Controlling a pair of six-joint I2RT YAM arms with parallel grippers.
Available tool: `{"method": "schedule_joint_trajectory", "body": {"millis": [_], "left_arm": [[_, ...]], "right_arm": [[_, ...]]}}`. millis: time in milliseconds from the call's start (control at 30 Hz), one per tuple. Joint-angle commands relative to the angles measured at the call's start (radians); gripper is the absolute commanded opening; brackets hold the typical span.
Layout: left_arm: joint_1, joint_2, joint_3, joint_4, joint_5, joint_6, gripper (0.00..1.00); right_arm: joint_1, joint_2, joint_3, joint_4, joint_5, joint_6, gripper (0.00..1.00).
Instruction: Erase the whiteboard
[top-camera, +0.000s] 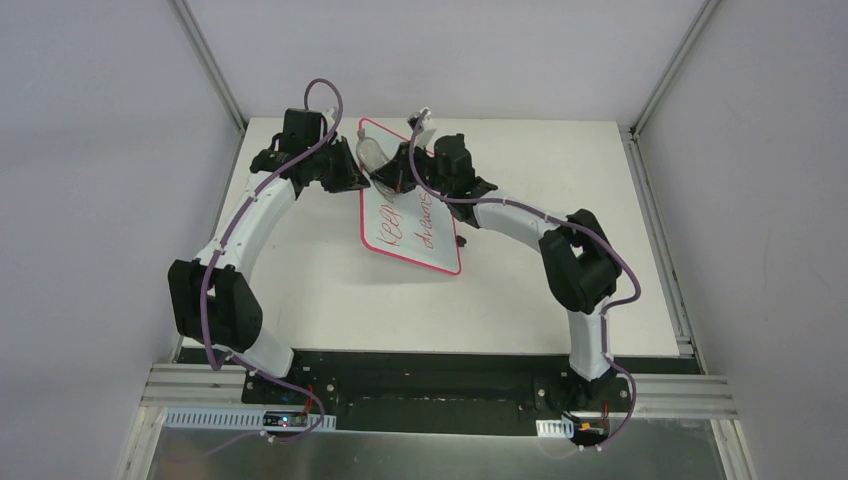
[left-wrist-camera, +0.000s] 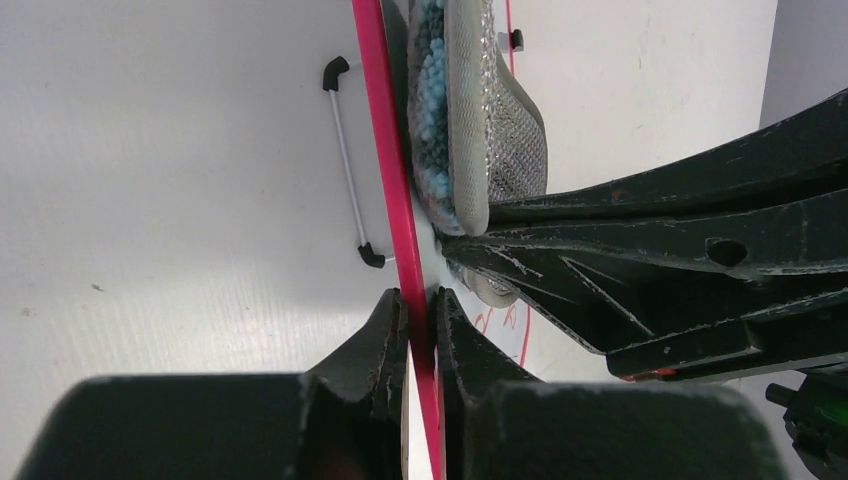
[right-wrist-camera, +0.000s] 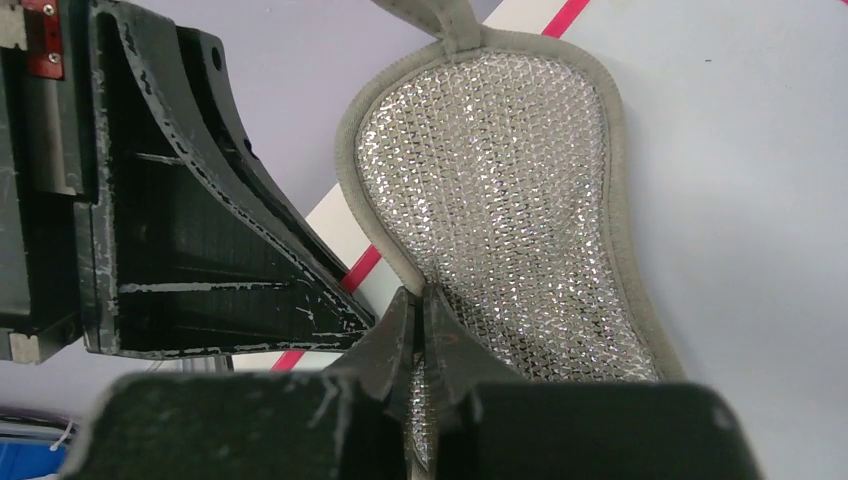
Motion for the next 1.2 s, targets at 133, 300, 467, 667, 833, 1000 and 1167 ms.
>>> {"method": "schedule_joint_trajectory", "body": {"millis": [133,300,467,667,833,1000,1167], "left_arm": [[-0.026,0.001,-0.008,0.039,0.022,0.045,0.0],[-0.026,-0.005,-0.009,0.04,0.022,0.043,0.0],[-0.026,-0.004,-0.009,0.042,0.024,0.04,0.0],[-0.028,0.003,-0.011,0.042,0.026,0.039,0.0],[-0.028,0.003,-0.01,0.042,0.023,0.036,0.0],[-0.028,0.001,-0.009,0.041,0.024,0.037,0.0],[-0.028,0.0,-0.007,0.039,0.025,0.036,0.0]], "right_arm": [[-0.006,0.078,0.018,-0.151,0.08,0.126,0.0],[-0.119,0.137,0.041,-0.369,0.238,0.095,0.0],[-0.142,0.128,0.048,-0.395,0.195,0.025,0.0],[-0.024,0.123,0.088,-0.378,0.163,-0.116,0.0],[0.036,0.043,0.024,-0.251,-0.035,-0.146,0.0],[0.064,-0.088,-0.13,-0.071,-0.157,-0.117,0.0],[0.077,-0.094,-0.162,-0.07,-0.094,-0.11,0.0]]}}
